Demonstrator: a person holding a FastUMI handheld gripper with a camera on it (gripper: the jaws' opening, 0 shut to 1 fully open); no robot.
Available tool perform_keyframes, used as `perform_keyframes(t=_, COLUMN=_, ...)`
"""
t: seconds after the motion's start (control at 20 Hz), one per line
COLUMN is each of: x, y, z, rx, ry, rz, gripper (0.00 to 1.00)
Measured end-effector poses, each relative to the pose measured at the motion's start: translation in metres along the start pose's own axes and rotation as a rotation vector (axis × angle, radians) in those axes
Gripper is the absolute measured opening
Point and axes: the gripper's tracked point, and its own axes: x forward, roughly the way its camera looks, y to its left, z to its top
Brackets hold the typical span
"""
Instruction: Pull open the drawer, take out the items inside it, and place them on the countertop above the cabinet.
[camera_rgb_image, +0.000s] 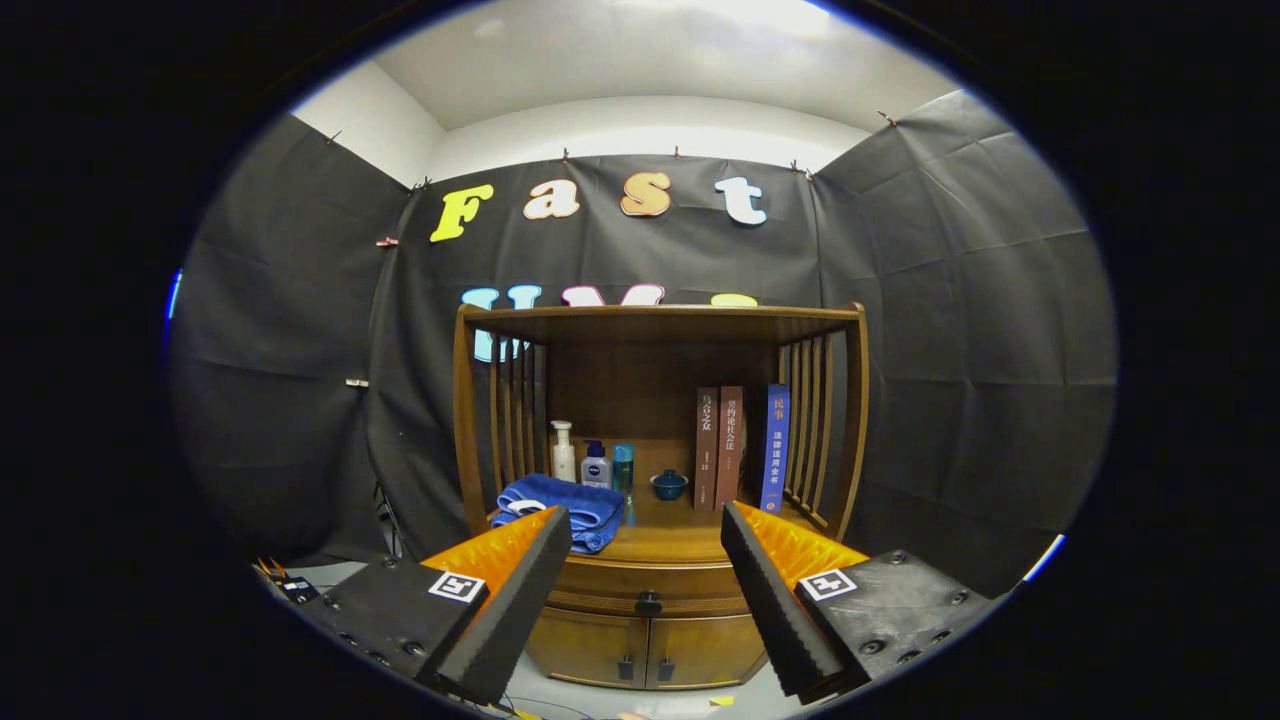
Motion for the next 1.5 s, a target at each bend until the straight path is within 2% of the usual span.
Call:
perform_keyframes(t=0.2, x=0.013, y=-0.003, z=-0.018, rx=0.015, ry=0.024, rz=-0.011, gripper=0.98)
perform_keyframes(t=0.45, x=0.040, y=-0.004, z=-0.061, rx=0.034, ry=0.093, rz=-0.010, gripper=0.98)
perform_keyframes(t=1.15, x=0.124, y=0.000, z=-0.201, rx=0.064, ry=0.299, rz=-0.003, gripper=0.99)
perform_keyframes(t=1.4, x=0.159, y=-0.005, z=-0.256, rx=0.078, ry=0.378, rz=-0.027, gripper=0.99)
perform_keyframes(t=1.5, x=0.162, y=-0.013, z=-0.276, rx=0.076, ry=0.423, rz=-0.041, gripper=0.95)
